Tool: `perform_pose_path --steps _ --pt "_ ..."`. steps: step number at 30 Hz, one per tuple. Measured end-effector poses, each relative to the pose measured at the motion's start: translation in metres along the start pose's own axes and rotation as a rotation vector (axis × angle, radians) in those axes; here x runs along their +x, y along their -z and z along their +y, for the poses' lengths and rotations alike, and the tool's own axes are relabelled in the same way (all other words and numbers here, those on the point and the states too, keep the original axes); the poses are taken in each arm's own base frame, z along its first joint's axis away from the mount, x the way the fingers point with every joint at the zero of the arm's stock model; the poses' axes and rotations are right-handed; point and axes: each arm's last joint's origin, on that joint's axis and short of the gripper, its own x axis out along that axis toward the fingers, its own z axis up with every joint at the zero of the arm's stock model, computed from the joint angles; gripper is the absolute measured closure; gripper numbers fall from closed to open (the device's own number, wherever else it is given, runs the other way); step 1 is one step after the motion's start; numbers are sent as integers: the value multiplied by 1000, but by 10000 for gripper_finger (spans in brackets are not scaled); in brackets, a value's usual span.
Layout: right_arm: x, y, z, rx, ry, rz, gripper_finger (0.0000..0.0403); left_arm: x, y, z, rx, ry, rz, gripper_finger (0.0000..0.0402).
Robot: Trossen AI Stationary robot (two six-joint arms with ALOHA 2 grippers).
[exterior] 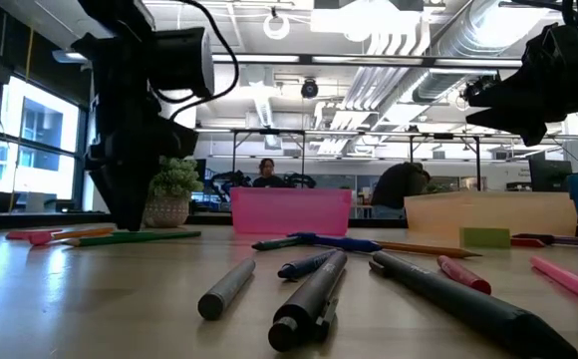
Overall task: Sort crayons/erasers/pens/pencils in bins
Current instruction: Put the green eraser into the light green bin
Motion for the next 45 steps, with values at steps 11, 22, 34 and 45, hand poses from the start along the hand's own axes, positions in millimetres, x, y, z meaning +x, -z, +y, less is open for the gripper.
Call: perform_pose_path --steps 11,22,34,45 --pt "0 0 0 1 0 0 210 10 -1 -2 14 -24 24 202" --pt "0 0 0 1 0 0 210 11 -2 -3 13 -14 19 242" --pt "0 0 0 -2 0 0 210 11 -2 -3 40 -8 17 307" --pt "0 0 0 -2 0 0 210 11 -2 -3 39 -7 22 323"
